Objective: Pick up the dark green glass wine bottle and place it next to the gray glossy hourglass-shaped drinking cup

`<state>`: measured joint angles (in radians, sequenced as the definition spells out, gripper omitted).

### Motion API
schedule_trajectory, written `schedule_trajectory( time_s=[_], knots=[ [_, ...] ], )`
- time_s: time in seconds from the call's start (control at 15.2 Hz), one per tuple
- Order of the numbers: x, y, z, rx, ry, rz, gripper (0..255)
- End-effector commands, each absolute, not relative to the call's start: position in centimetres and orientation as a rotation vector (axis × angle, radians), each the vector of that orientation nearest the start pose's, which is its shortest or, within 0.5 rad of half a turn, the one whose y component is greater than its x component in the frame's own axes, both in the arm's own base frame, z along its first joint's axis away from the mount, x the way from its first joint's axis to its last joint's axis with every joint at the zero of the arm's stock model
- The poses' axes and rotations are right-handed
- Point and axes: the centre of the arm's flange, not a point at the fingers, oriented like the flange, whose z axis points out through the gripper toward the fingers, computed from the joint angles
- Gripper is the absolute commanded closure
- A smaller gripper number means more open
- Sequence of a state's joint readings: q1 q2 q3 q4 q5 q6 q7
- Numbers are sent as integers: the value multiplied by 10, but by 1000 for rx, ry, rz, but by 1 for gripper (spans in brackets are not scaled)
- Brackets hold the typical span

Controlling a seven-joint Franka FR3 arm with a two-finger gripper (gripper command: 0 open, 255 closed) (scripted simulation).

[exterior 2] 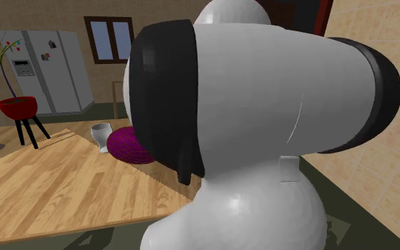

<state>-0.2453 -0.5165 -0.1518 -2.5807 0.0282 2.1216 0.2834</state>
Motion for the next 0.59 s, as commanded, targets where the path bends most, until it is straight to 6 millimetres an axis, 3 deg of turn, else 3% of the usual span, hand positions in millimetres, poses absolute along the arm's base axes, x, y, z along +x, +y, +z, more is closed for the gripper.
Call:
schedule_trajectory(
  time_s=[0.0, 0.4, 0.53],
  knots=[
    [357, -171, 418, -2822, 1119, -109, 0],
    [350, -228, 364, -2655, 1418, -163, 0],
    [350, -230, 357, -2648, 1430, -165, 0]
  ],
)
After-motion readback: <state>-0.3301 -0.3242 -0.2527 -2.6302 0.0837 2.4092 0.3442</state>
